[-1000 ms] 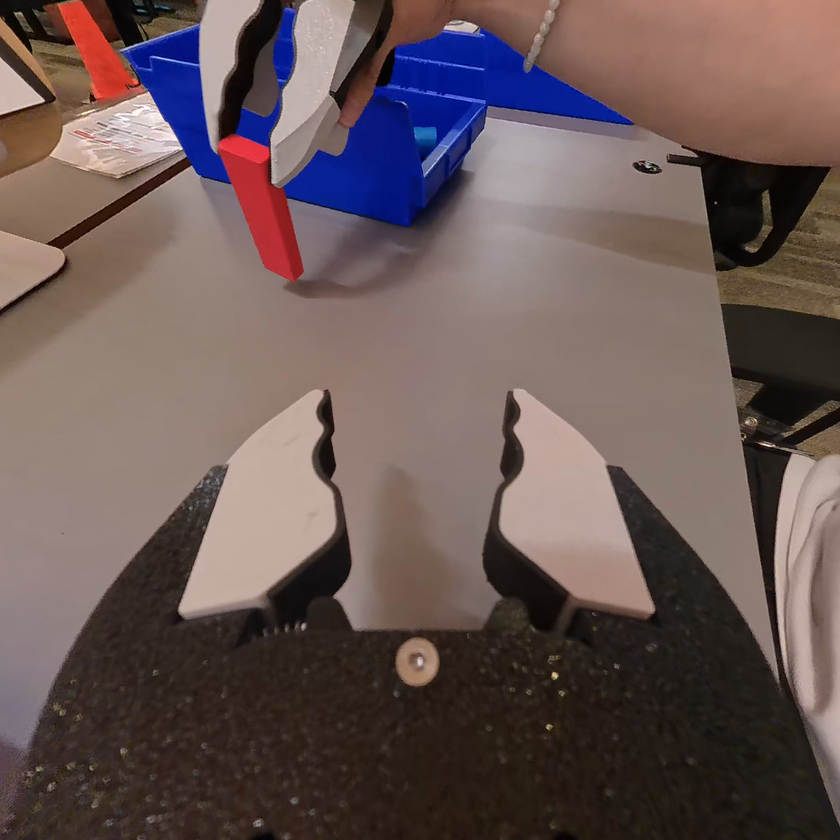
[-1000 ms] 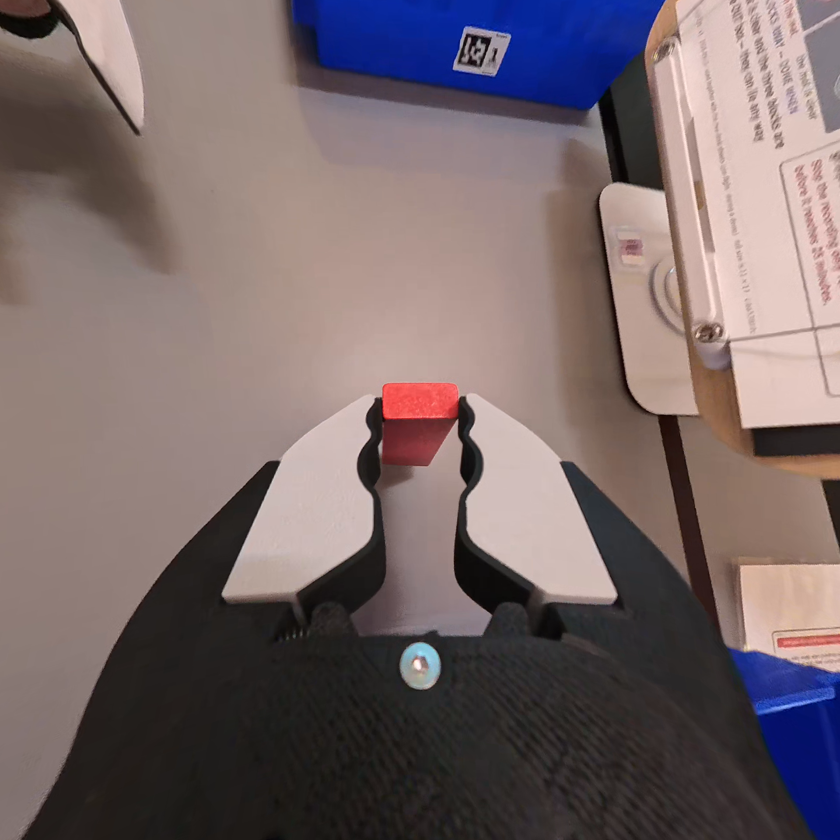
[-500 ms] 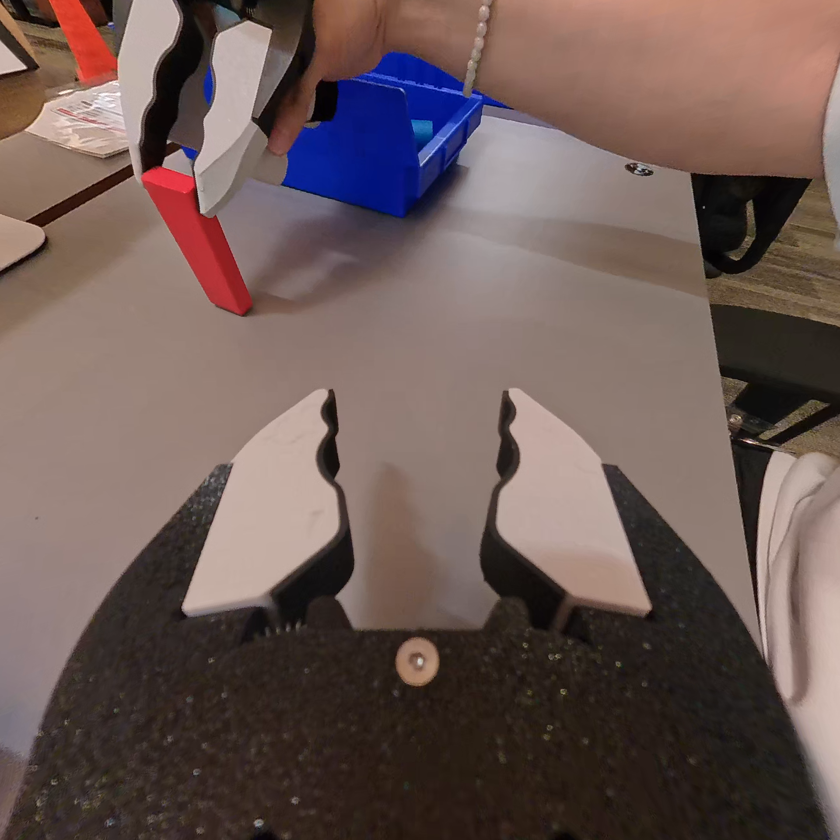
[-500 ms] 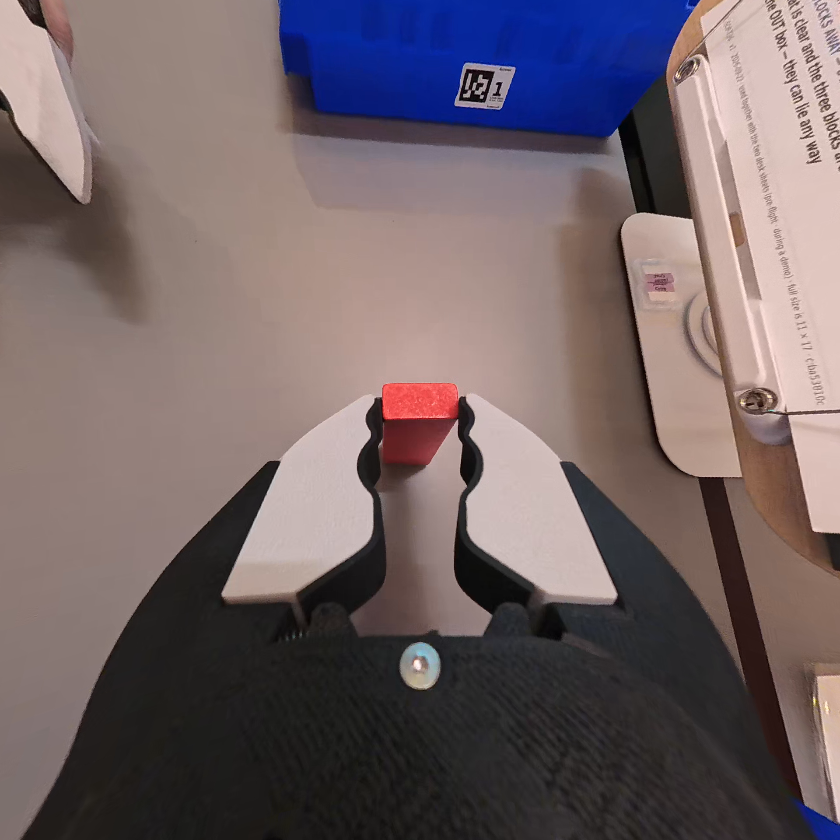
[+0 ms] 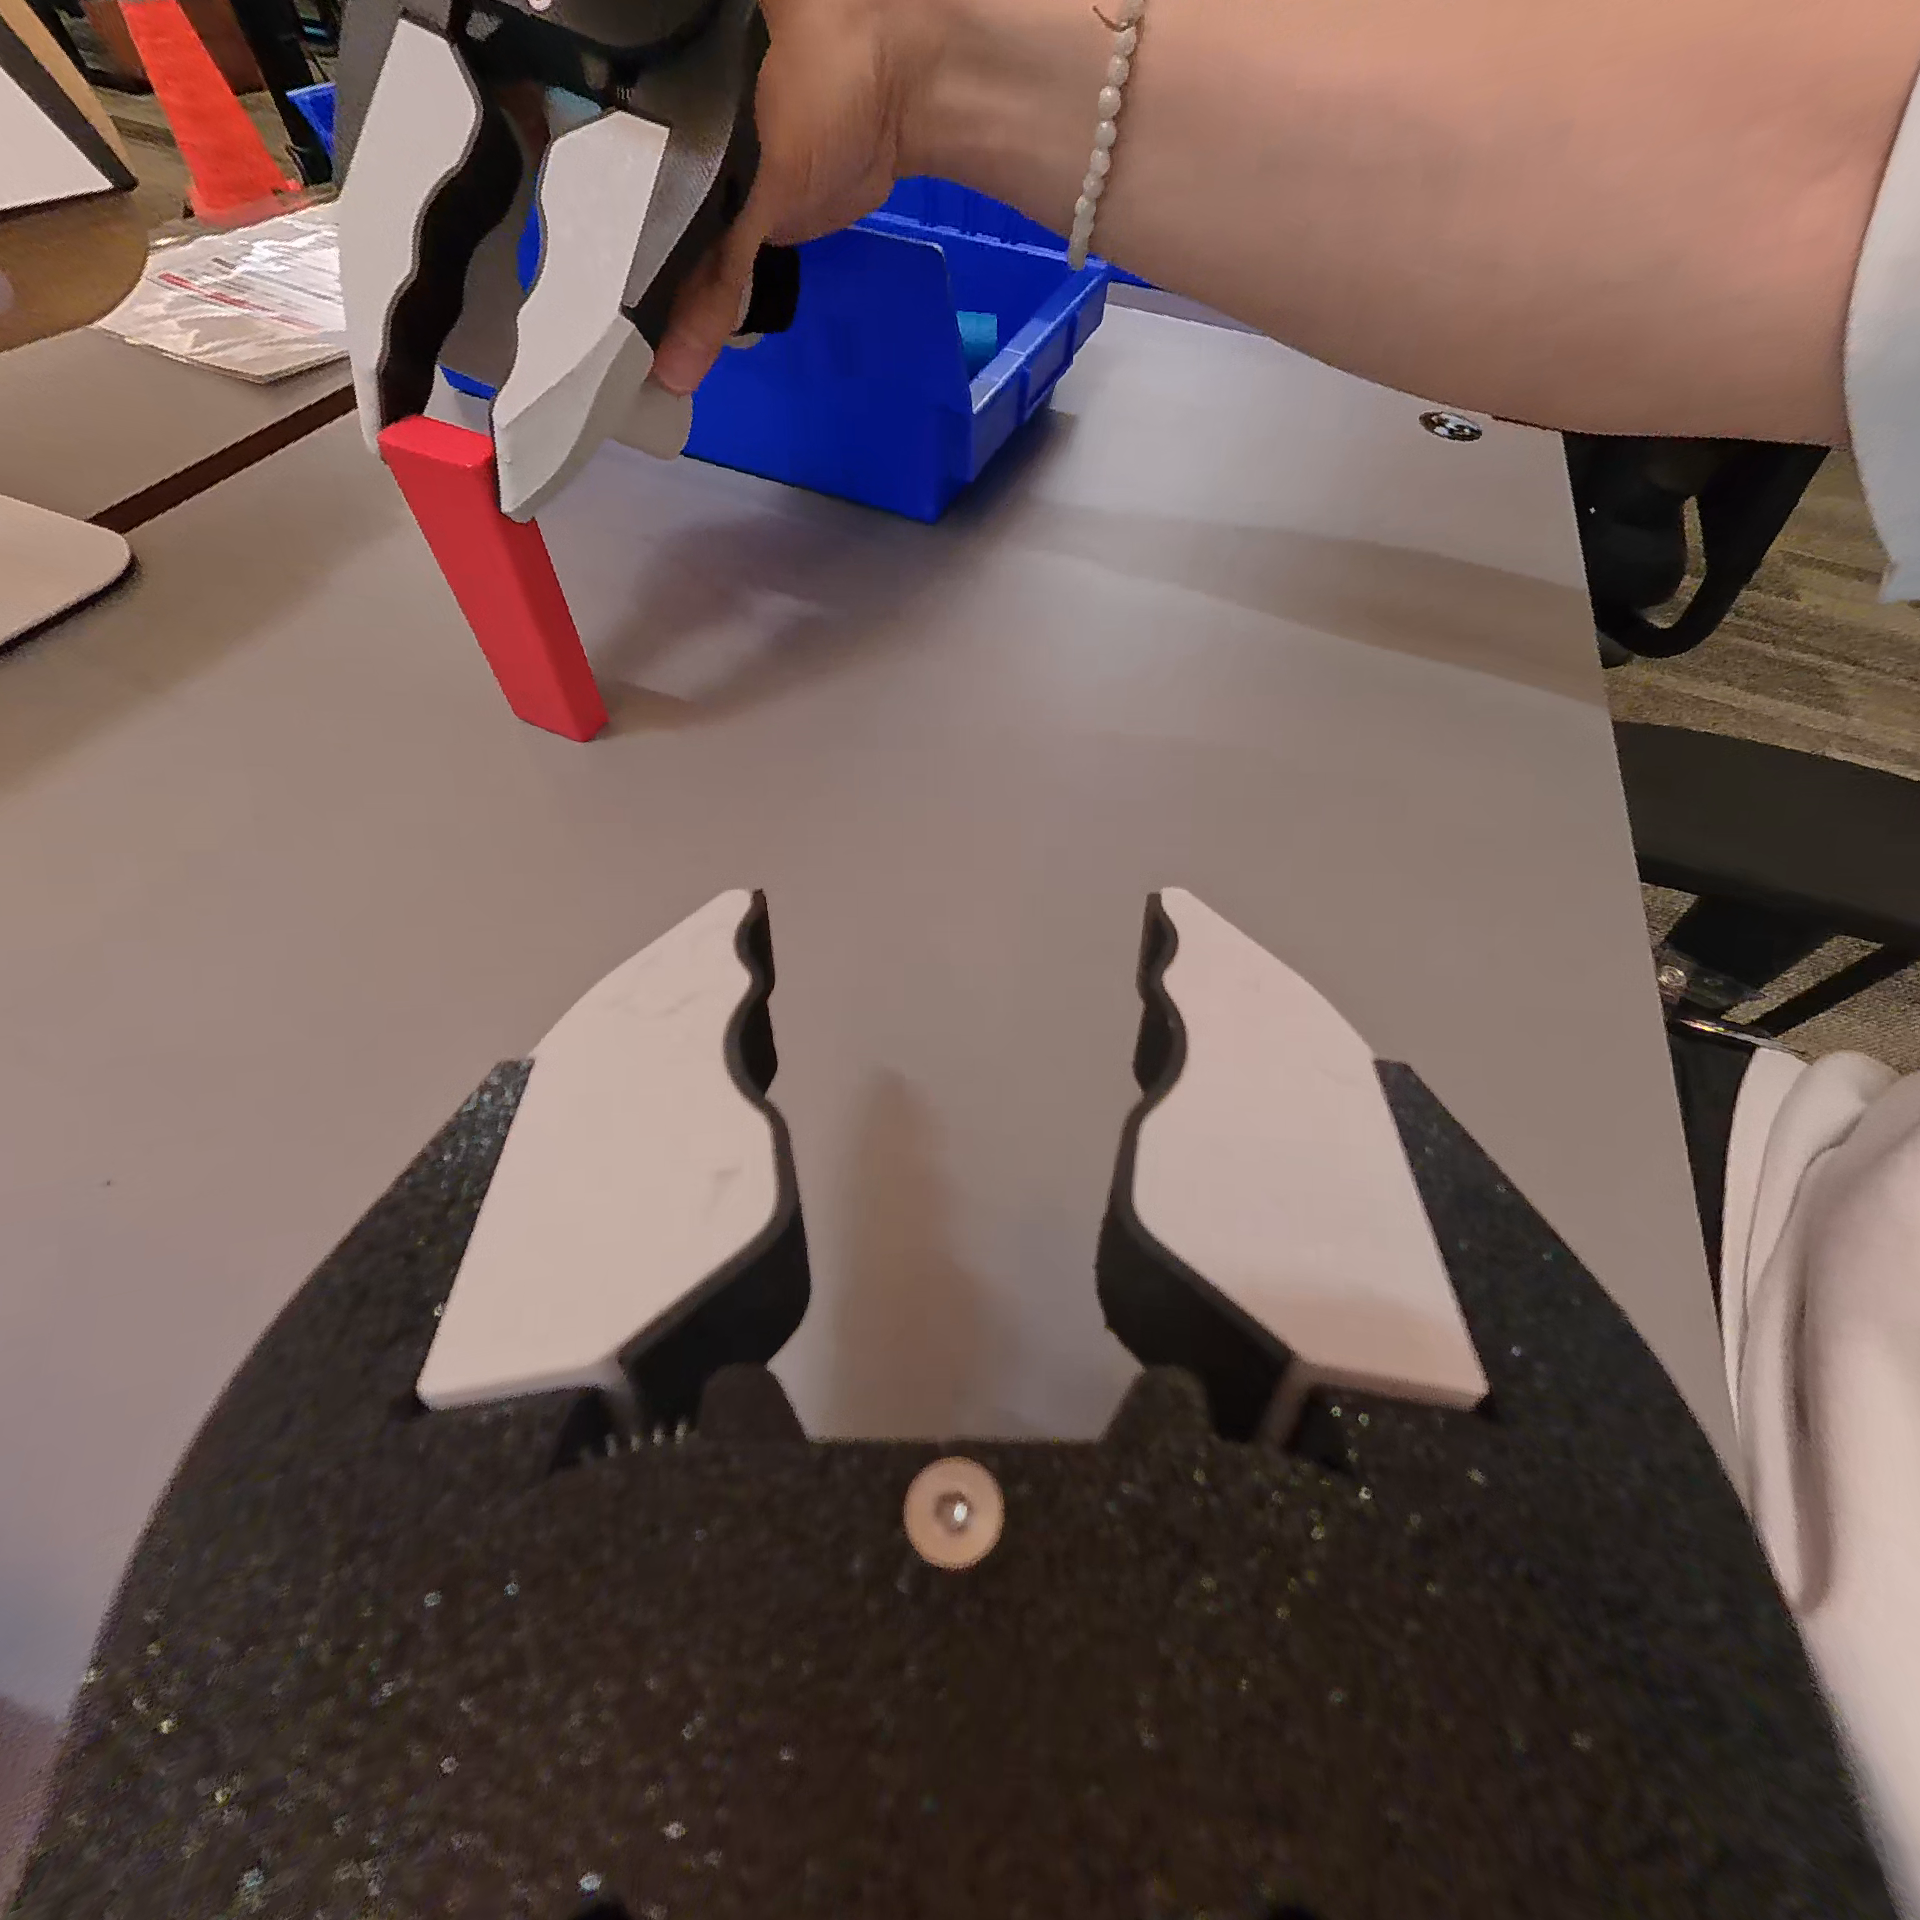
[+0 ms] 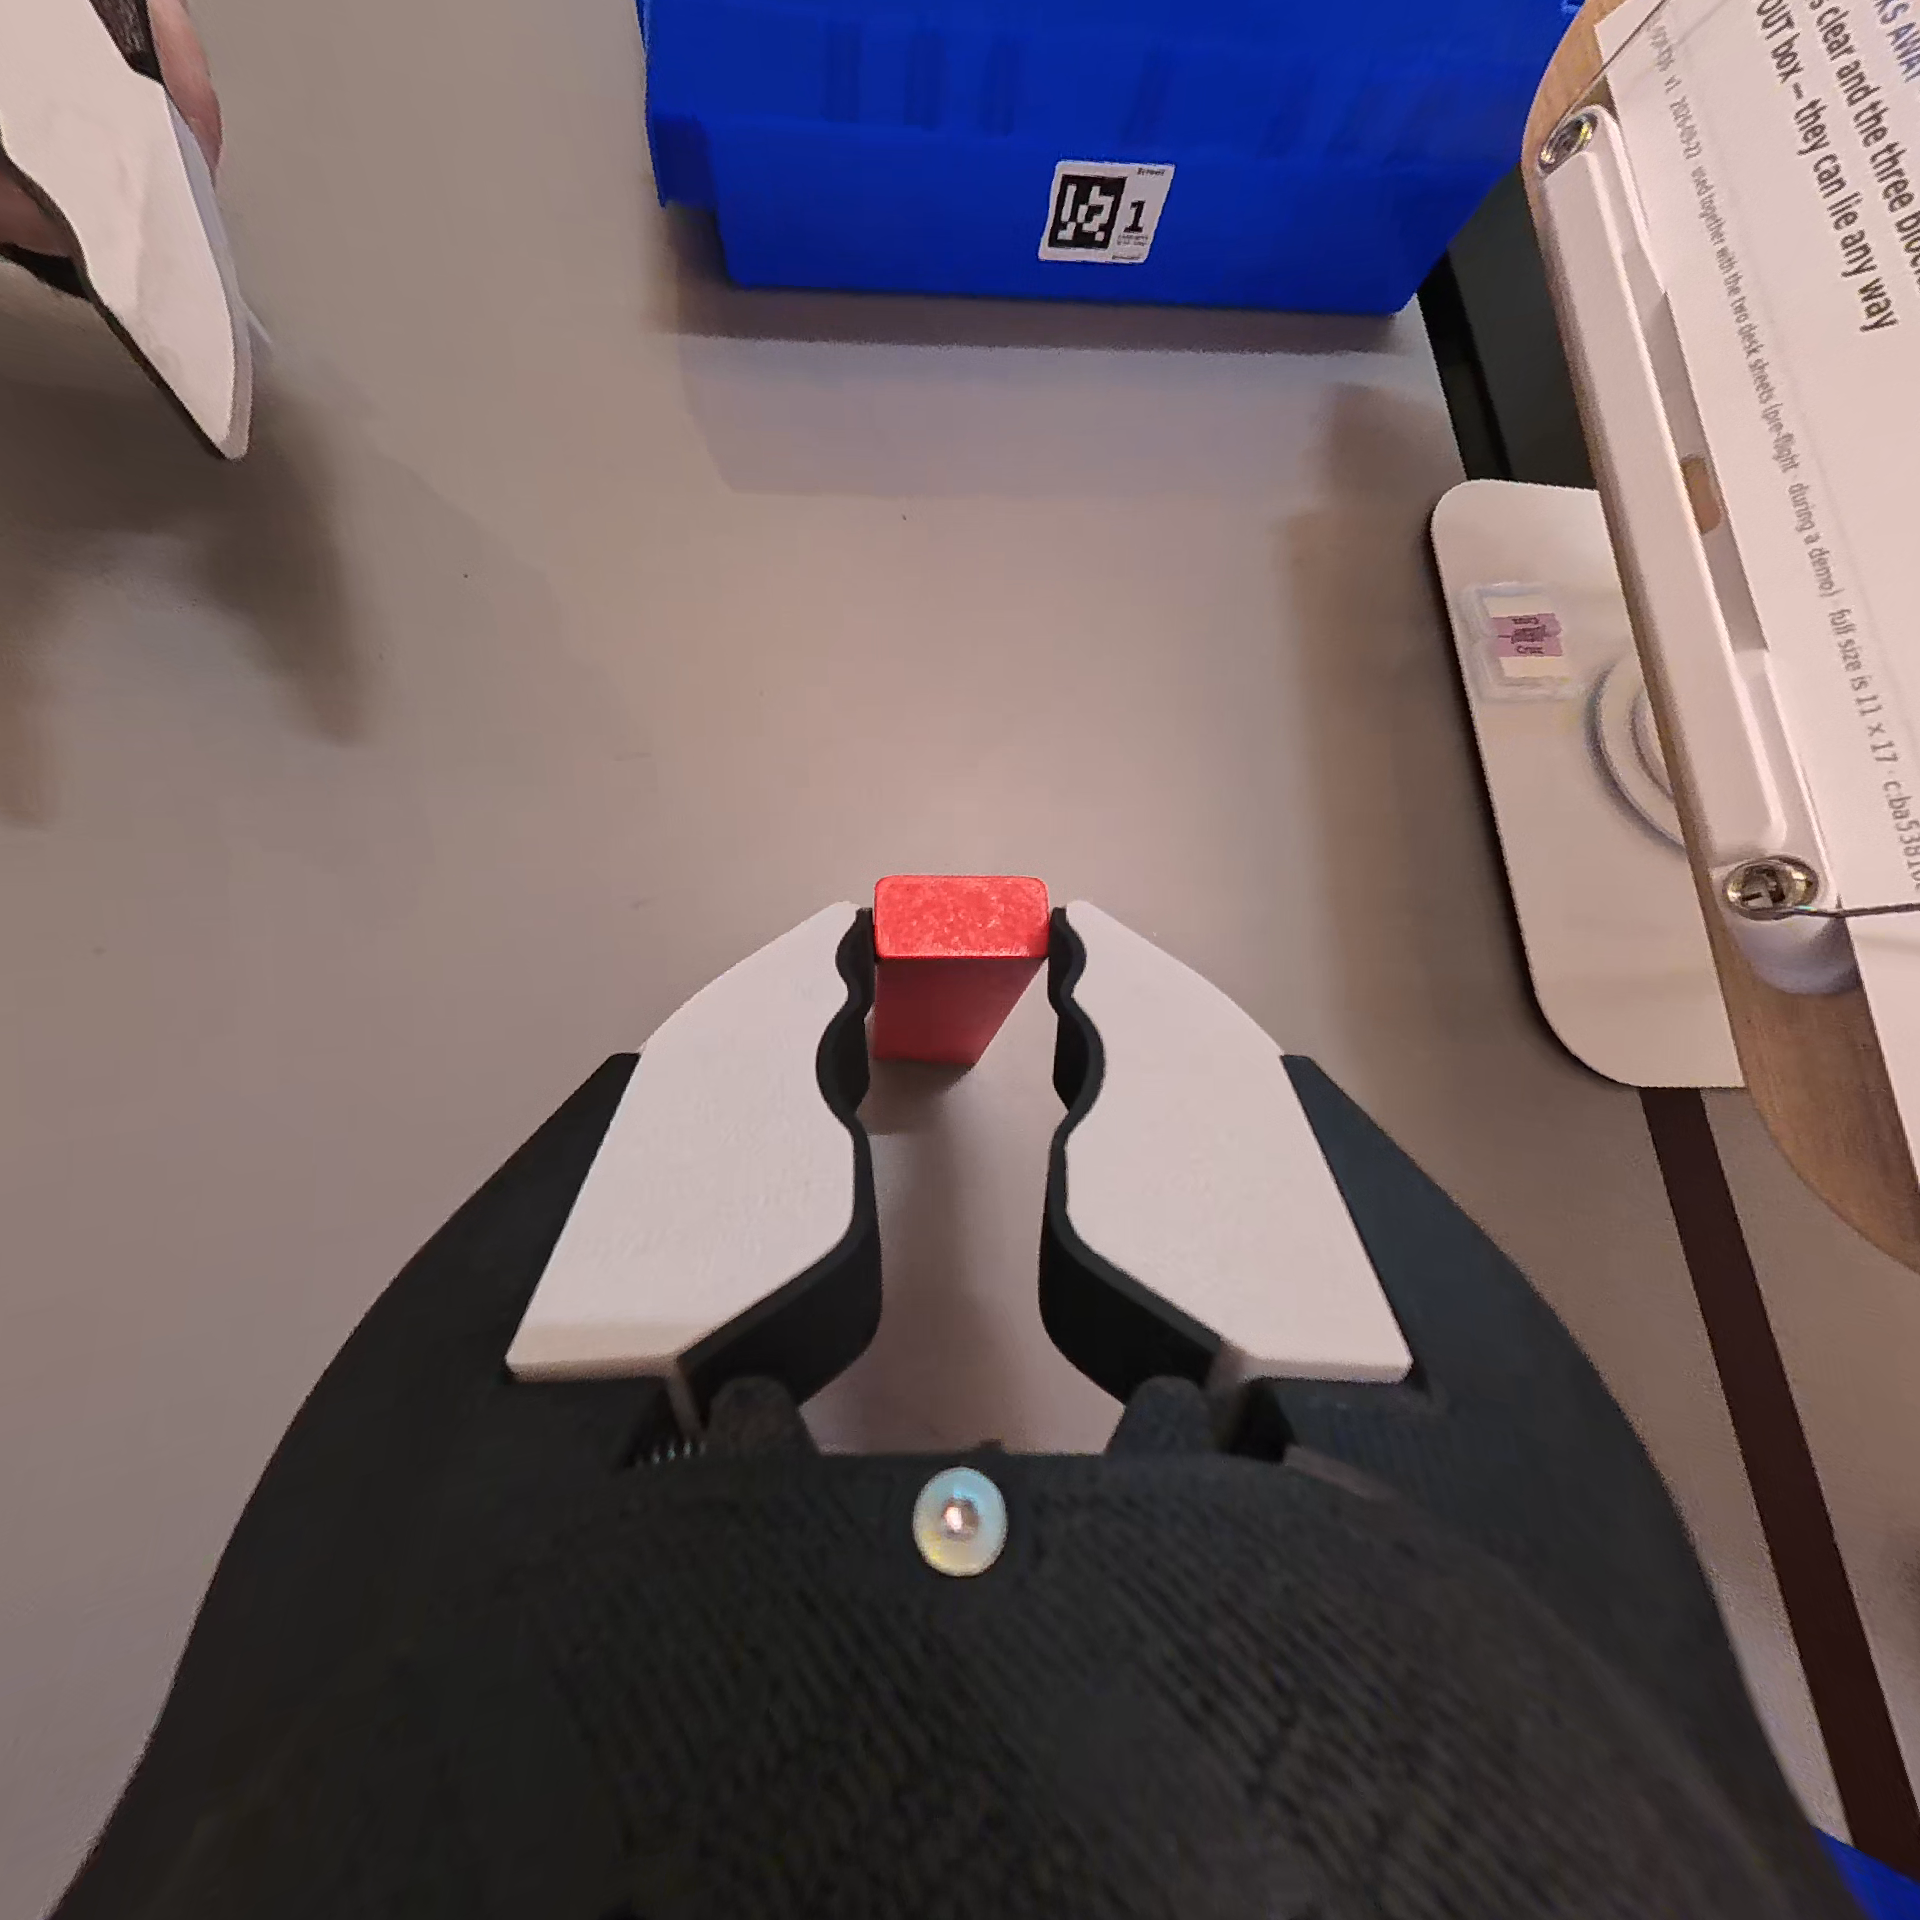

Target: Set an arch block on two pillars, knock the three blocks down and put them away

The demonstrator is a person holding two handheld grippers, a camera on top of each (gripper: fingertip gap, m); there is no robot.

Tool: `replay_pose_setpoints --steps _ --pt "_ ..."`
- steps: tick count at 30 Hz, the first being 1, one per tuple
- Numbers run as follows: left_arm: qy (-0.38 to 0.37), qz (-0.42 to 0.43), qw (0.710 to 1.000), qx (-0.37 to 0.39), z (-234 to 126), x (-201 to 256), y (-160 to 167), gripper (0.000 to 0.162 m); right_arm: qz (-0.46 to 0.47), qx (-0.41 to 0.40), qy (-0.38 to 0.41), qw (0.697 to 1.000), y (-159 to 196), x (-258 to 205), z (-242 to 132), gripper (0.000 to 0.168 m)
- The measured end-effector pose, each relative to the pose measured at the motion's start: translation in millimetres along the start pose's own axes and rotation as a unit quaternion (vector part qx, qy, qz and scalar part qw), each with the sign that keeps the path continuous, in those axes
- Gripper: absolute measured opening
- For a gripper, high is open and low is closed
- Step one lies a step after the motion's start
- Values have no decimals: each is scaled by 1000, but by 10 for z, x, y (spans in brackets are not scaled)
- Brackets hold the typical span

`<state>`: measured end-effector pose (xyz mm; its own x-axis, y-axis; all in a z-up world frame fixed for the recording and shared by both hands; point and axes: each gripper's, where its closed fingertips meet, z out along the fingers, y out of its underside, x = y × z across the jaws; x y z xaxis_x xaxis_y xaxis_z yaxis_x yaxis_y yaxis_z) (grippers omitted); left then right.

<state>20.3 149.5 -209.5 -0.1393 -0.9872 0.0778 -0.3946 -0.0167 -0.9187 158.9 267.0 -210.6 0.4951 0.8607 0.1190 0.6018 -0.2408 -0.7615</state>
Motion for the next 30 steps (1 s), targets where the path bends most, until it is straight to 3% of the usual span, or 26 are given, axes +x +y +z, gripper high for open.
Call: replay_pose_setpoints --steps 7,14,19,22,25,30 --pt "-2 0 1000 -2 -26 -13 12 67 4 -24 -4 1000 77 3 22 37" --pt "-6 2 1000 15 -143 -22 -76 67 -9 -12 13 1000 -112 -5 -65 63" --pt "-35 16 999 28 -524 -140 -261 67 -26 3 98 995 -346 -61 -344 78" --pt "-109 -8 994 7 -944 -490 -355 67 -13 9 172 985 -447 -167 -516 80" --pt "-243 -101 964 -29 -1493 -1112 -359 66 10 14 229 973 -481 -355 -616 80" --pt "-411 -267 846 -211 -2210 -2136 229 80 90 77 246 962 -537 -665 -571 77"
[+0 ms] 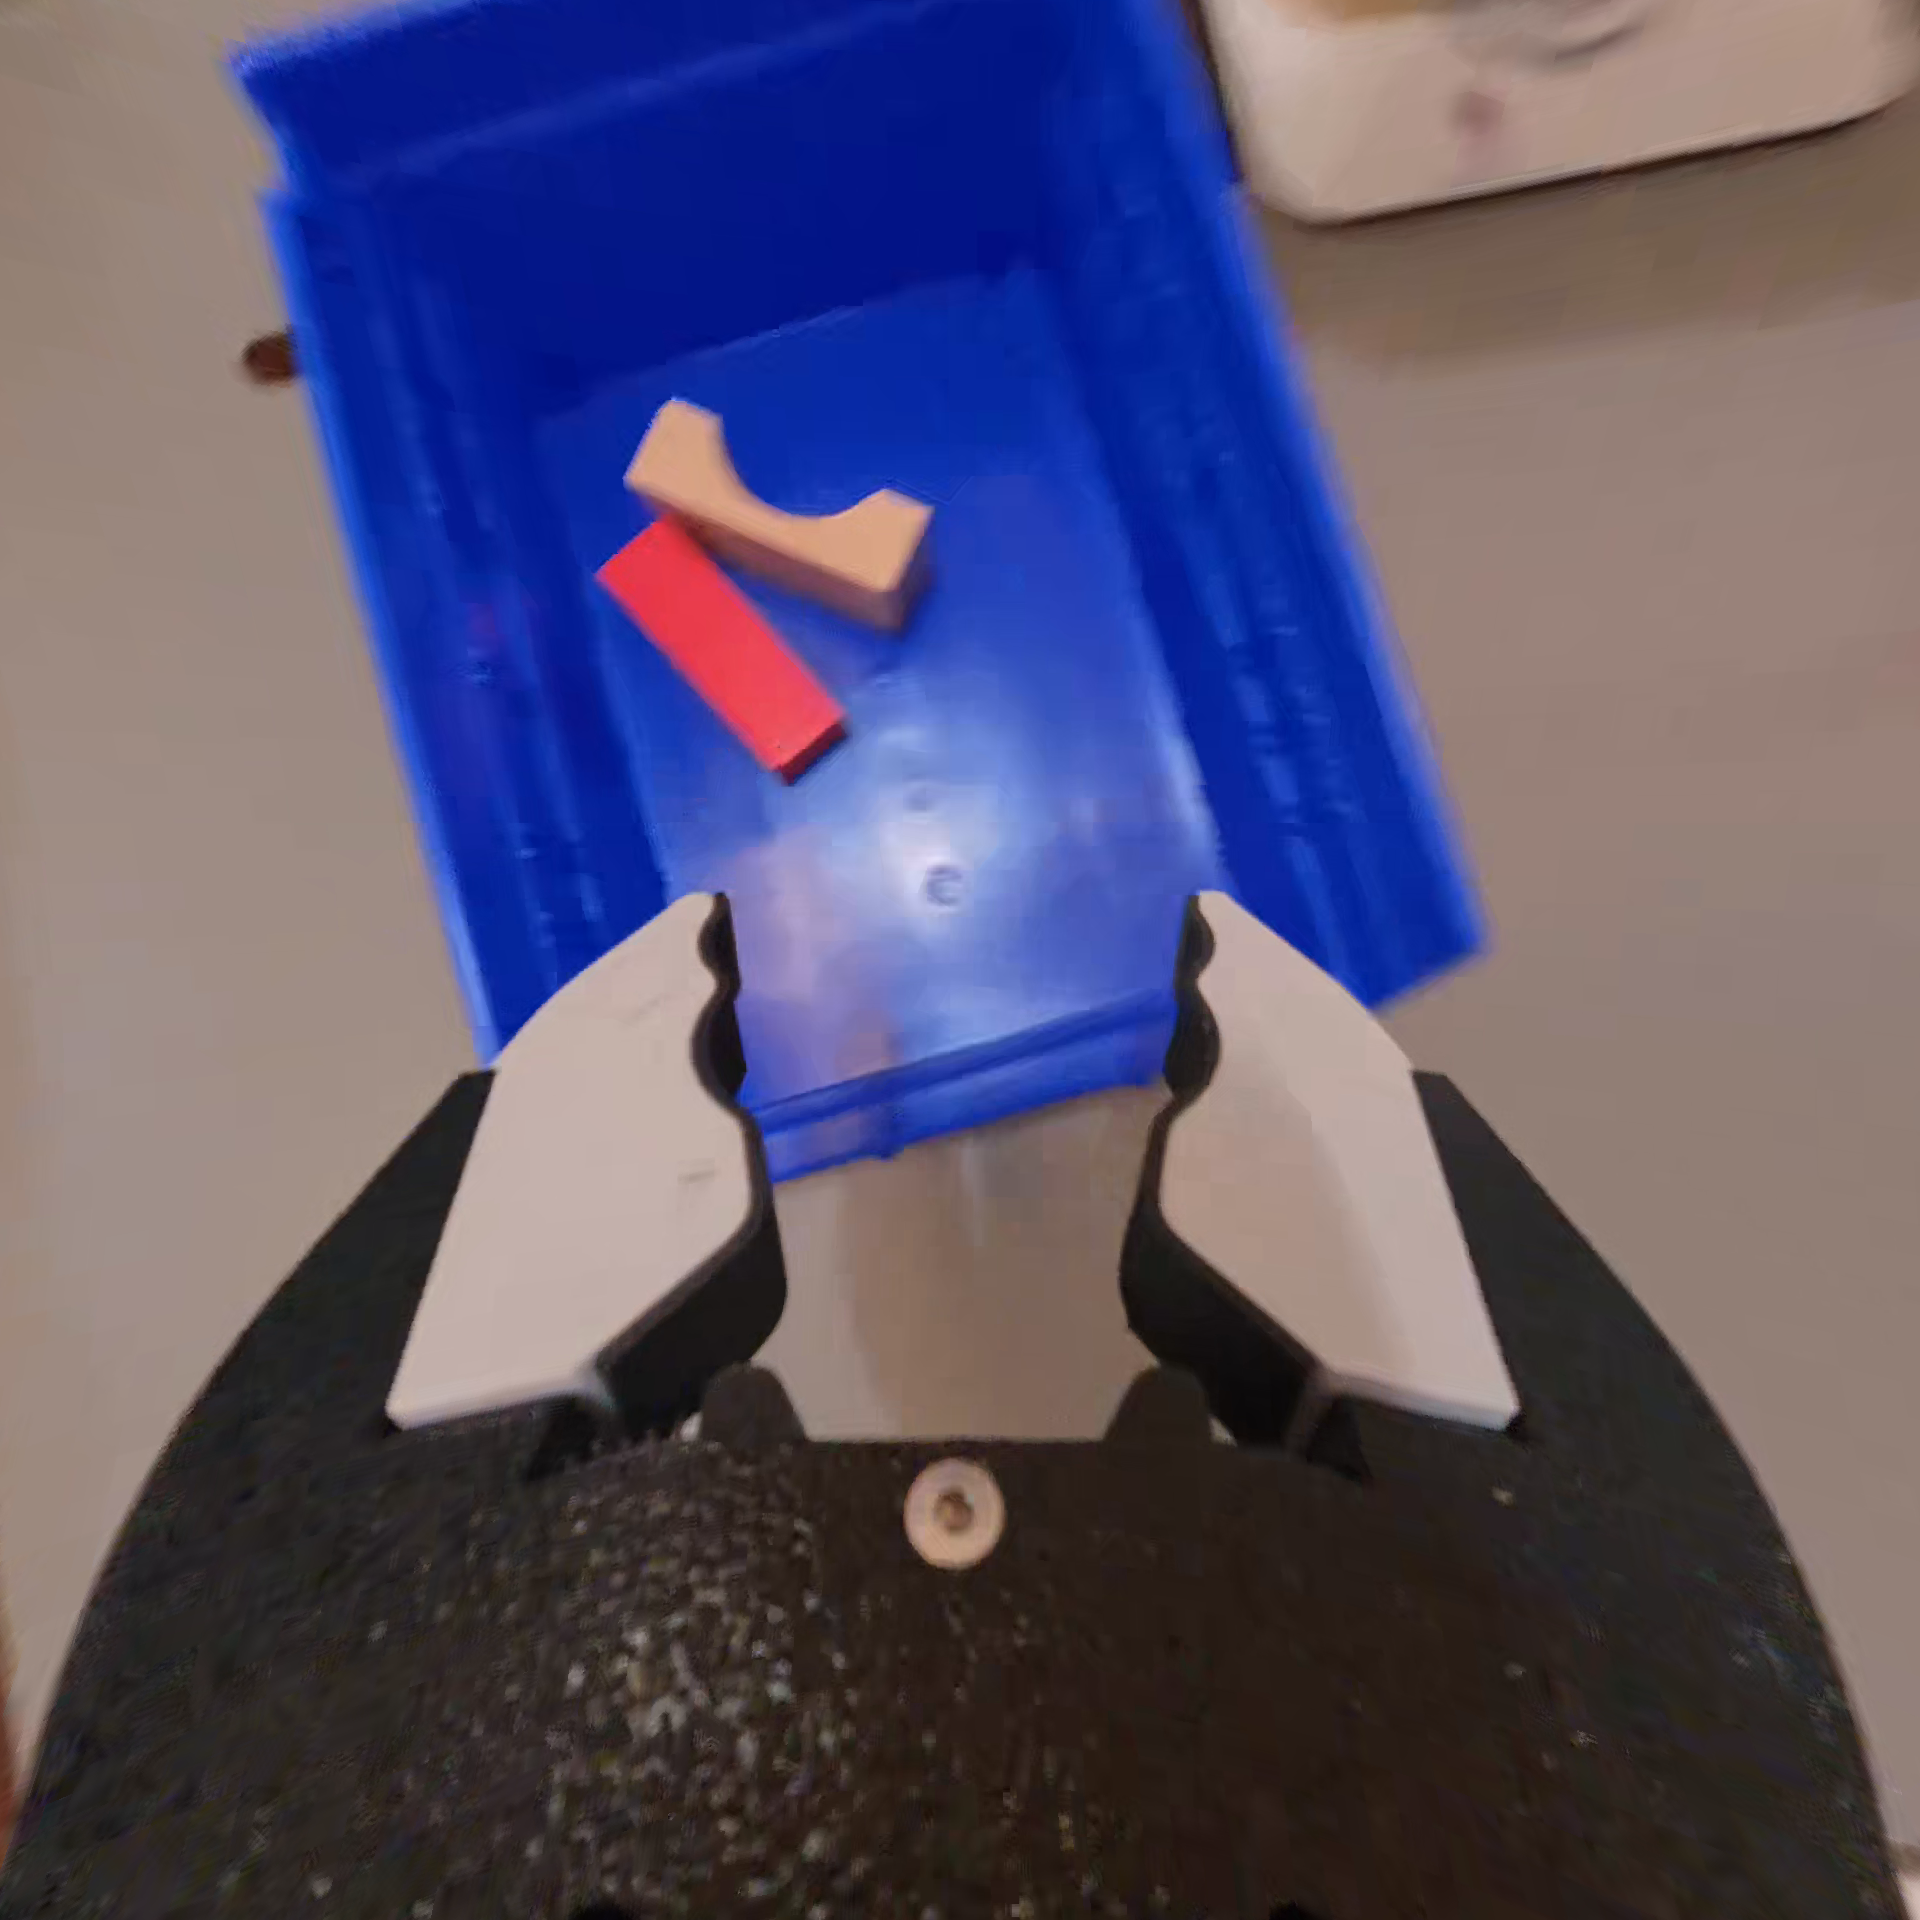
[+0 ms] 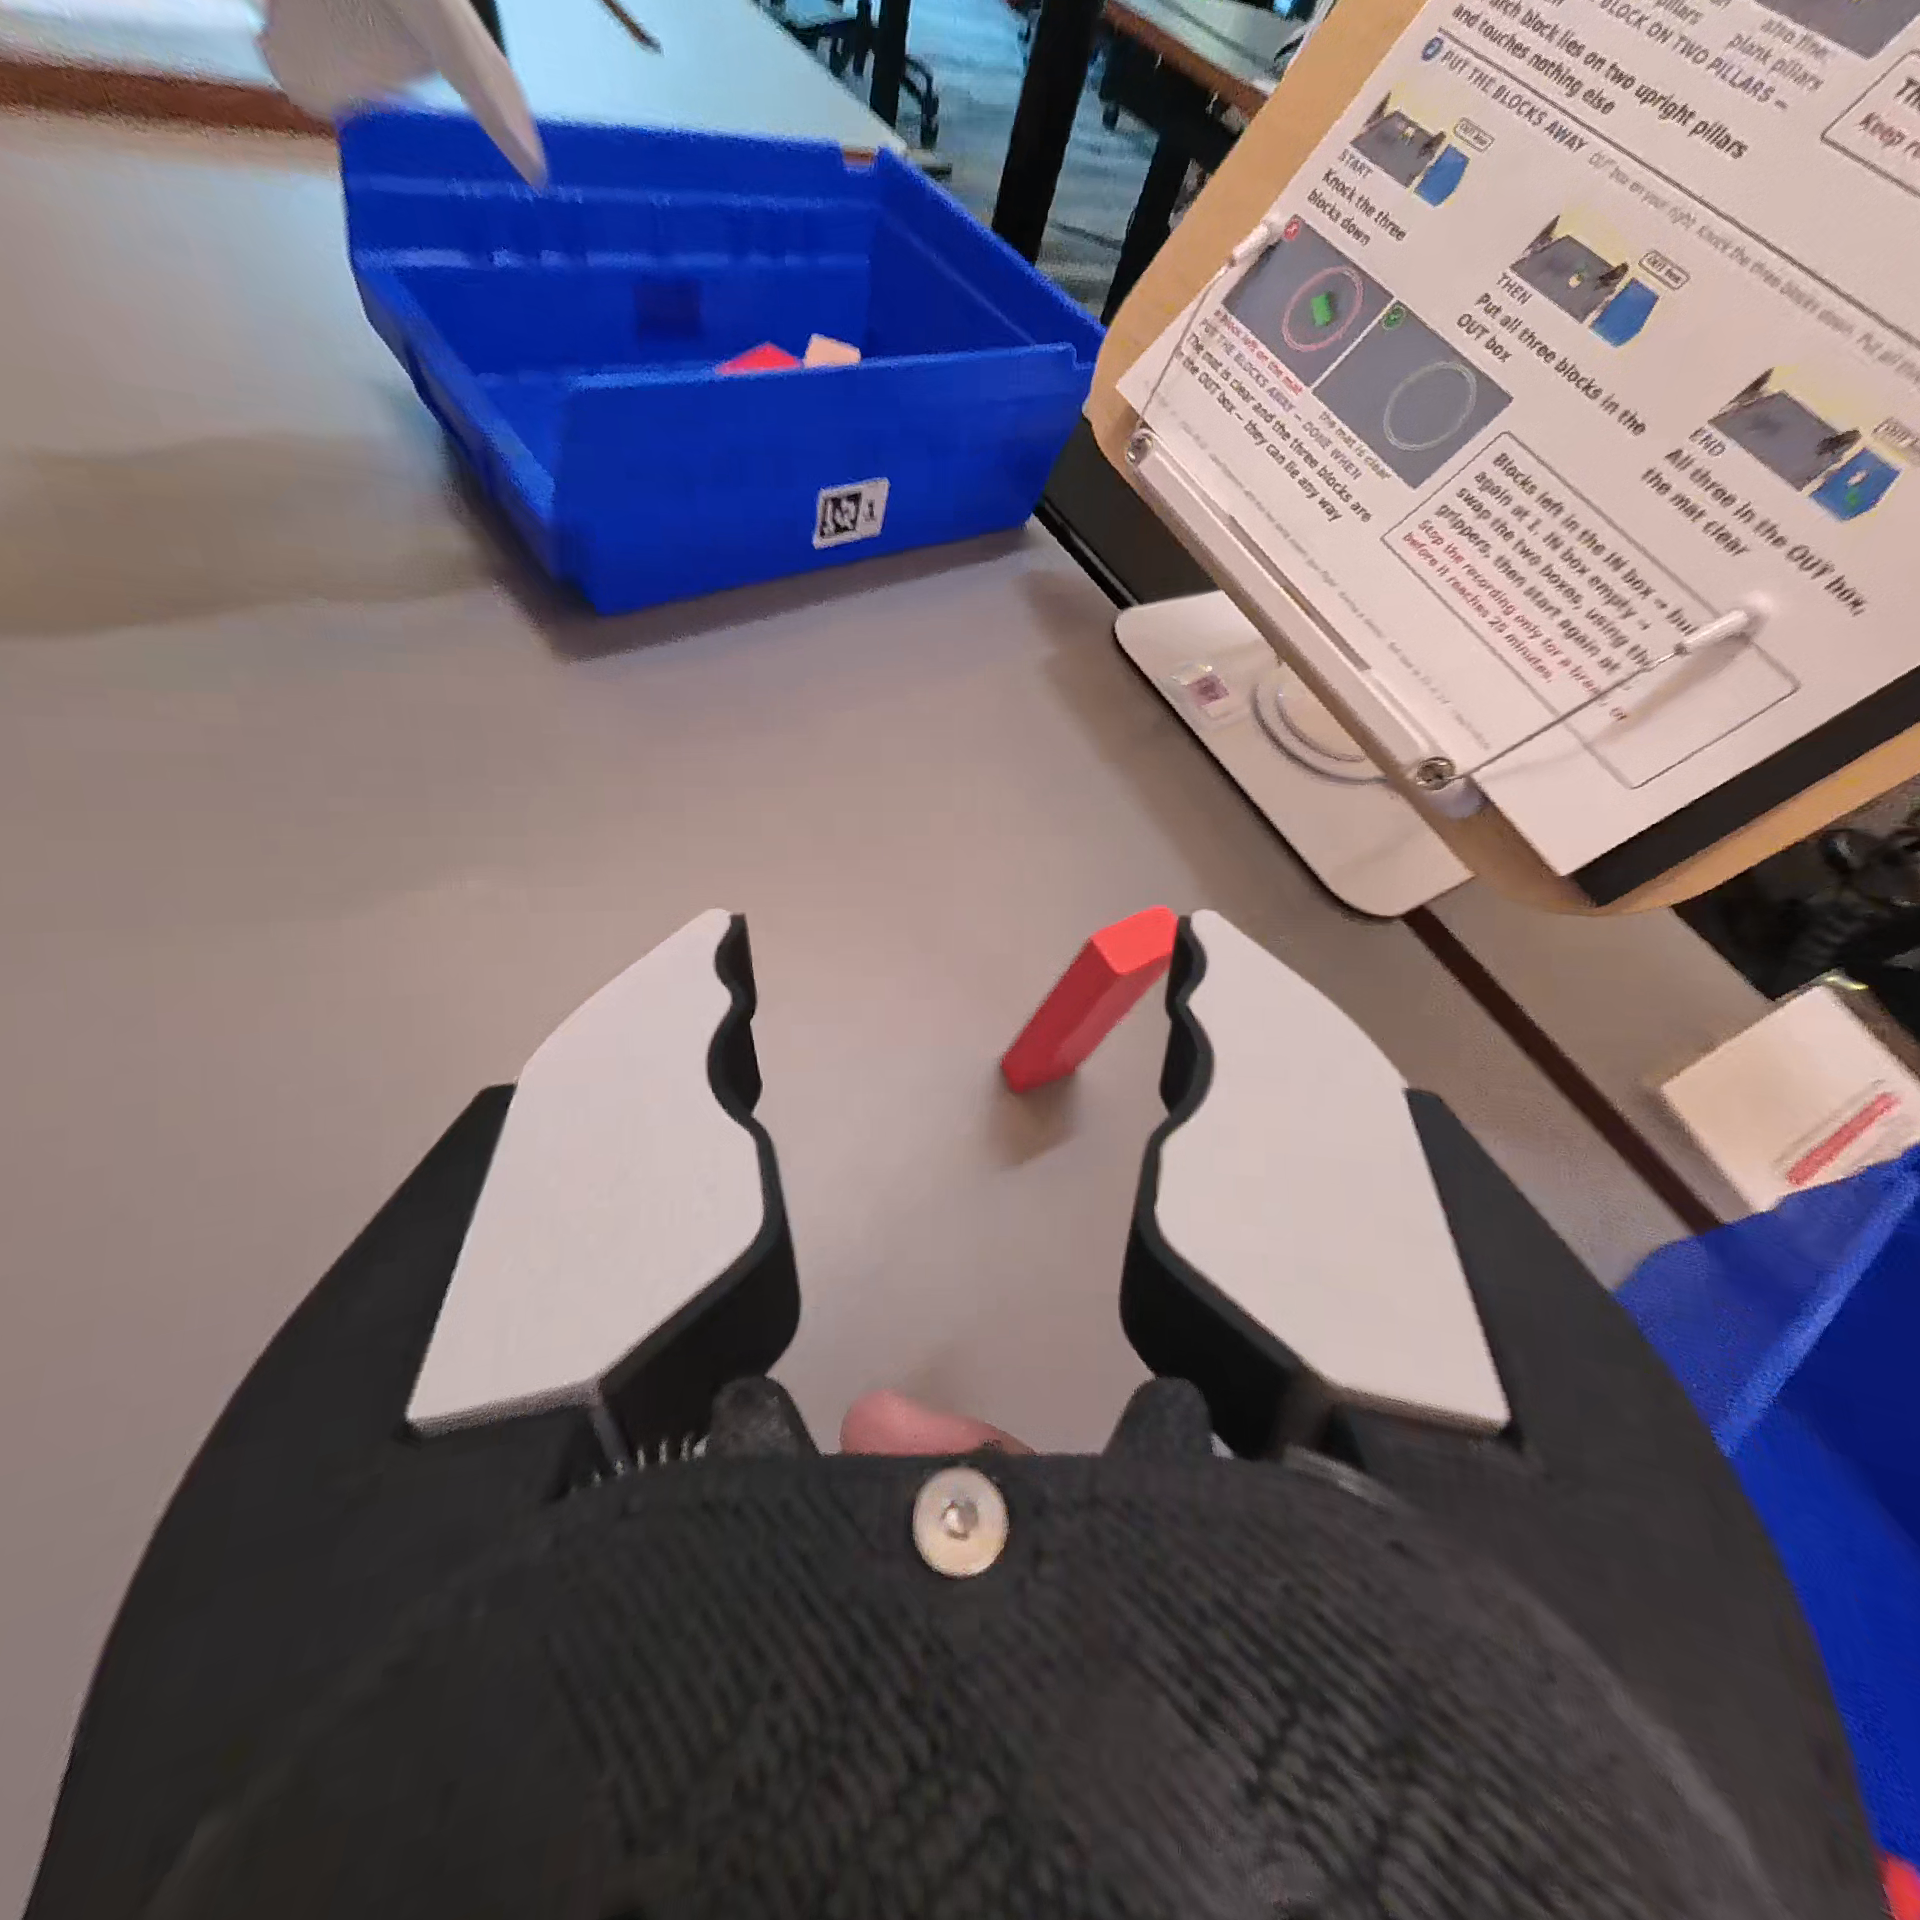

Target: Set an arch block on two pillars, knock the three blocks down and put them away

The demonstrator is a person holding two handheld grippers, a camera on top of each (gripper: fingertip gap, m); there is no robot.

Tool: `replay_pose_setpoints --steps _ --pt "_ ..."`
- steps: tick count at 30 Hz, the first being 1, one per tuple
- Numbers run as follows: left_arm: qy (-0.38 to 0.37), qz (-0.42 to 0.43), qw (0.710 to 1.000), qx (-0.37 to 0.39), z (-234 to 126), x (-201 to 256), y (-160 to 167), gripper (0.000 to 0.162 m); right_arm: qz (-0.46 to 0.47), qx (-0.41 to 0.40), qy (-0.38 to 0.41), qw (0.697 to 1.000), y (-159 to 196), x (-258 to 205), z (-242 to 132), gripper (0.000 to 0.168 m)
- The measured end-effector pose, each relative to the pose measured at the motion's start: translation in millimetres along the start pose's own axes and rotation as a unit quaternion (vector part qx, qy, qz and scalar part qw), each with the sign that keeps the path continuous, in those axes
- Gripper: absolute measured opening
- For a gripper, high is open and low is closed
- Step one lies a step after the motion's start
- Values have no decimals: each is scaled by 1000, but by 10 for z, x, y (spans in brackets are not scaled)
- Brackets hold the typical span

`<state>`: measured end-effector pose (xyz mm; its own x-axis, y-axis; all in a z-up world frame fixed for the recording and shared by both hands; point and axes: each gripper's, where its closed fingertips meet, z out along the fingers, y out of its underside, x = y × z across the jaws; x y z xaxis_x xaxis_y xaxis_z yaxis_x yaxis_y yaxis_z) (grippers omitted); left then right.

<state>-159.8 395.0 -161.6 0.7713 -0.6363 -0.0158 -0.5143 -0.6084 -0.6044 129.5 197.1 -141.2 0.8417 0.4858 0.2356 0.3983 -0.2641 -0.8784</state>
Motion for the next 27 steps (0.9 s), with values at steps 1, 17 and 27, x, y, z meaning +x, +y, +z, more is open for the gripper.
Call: replay_pose_setpoints --steps 1,17,27 --pt "-24 -13 999 -28 133 -154 -22 83 12 10 -2 1000 -7 -47 0 76" --pt "-105 -159 965 -179 1463 -766 214 62 30 29 -7 999 96 -182 -93 74" --pt "-98 -132 974 -154 1517 -681 145 38 25 16 -7 1000 181 -317 -181 74"
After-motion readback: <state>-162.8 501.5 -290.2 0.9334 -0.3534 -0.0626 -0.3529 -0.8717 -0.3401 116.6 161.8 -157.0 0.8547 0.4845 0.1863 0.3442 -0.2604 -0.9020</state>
